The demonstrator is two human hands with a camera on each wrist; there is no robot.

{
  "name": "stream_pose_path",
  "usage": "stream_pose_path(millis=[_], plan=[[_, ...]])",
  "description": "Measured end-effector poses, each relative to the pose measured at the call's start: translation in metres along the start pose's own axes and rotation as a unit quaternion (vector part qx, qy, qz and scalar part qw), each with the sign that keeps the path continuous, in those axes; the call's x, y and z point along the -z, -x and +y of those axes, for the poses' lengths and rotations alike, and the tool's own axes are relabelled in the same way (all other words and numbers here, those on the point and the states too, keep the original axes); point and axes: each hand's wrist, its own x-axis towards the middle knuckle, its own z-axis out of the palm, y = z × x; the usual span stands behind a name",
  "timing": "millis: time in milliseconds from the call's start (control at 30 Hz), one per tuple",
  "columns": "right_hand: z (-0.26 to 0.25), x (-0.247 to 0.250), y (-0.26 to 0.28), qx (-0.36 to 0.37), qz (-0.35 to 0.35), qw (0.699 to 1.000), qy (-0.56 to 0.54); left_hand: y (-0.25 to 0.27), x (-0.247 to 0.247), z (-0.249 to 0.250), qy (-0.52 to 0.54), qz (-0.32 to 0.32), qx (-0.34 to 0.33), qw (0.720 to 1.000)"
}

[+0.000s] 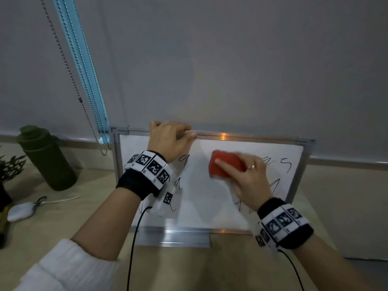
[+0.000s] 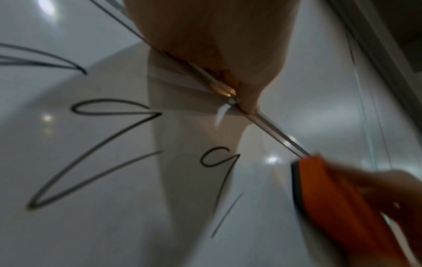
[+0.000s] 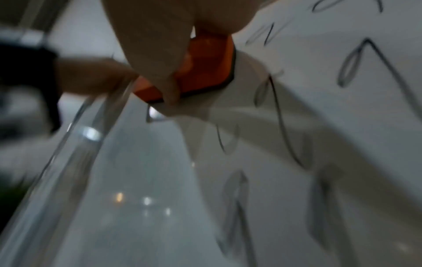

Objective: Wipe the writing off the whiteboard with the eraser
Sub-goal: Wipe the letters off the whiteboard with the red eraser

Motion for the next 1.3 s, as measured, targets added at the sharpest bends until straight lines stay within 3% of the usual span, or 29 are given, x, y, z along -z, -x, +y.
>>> stream_pose_path(millis=[67, 133, 200, 300, 400, 500, 566, 633, 700, 766, 833, 900, 1033, 1133, 1200, 1300], plan=[[0.004, 0.009, -0.017, -0.095, 0.018, 0.995, -0.010, 0.001, 0.001, 0.001, 0.005, 0.002, -0.001, 1.000], [-0.006, 0.005, -0.011, -0.127, 0.004, 0.992, -0.012, 0.002, 0.001, 0.002, 0.012, 0.006, 0.001, 1.000], [-0.022, -0.011, 0.018, -0.086, -0.036, 0.996, 0.012, 0.001, 0.001, 0.003, 0.010, 0.010, 0.001, 1.000], [-0.039, -0.030, 0.069, 0.053, -0.138, 0.987, 0.059, 0.000, 0.000, 0.001, 0.005, 0.014, -0.002, 1.000], [-0.036, -0.032, 0.075, 0.070, -0.145, 0.985, 0.058, 0.001, -0.001, -0.001, -0.002, 0.021, -0.011, 1.000], [-0.021, -0.018, 0.037, -0.081, -0.009, 0.997, 0.005, 0.002, -0.001, -0.001, -0.009, 0.019, -0.018, 1.000], [-0.009, -0.007, 0.010, -0.217, 0.062, 0.973, -0.042, 0.002, -0.001, -0.001, -0.008, 0.020, -0.014, 1.000], [-0.007, -0.007, 0.002, -0.278, 0.091, 0.955, -0.048, 0.002, -0.001, -0.001, -0.005, 0.018, -0.006, 1.000], [-0.015, -0.015, 0.016, -0.230, 0.067, 0.971, -0.020, 0.002, -0.002, -0.001, -0.007, 0.026, -0.010, 1.000], [-0.022, -0.025, 0.043, -0.080, -0.005, 0.996, 0.028, 0.000, -0.002, -0.002, -0.007, 0.027, -0.015, 0.999], [-0.013, -0.025, 0.057, 0.043, -0.048, 0.996, 0.070, 0.000, -0.003, -0.002, -0.004, 0.029, -0.018, 0.999], [0.004, -0.013, 0.046, 0.044, -0.026, 0.997, 0.063, -0.001, -0.004, -0.003, -0.002, 0.034, -0.018, 0.999], [0.039, 0.013, 0.022, -0.095, 0.034, 0.995, 0.026, 0.000, -0.007, -0.004, -0.005, 0.040, -0.019, 0.999], [0.031, 0.011, 0.030, -0.133, 0.056, 0.989, 0.023, 0.001, -0.007, -0.004, 0.003, 0.053, -0.022, 0.998], [0.016, 0.001, 0.046, -0.073, 0.021, 0.997, 0.027, 0.001, -0.007, -0.003, 0.008, 0.057, -0.024, 0.998], [0.023, 0.002, 0.059, 0.087, -0.053, 0.993, 0.067, 0.000, -0.007, -0.003, 0.011, 0.055, -0.027, 0.998]])
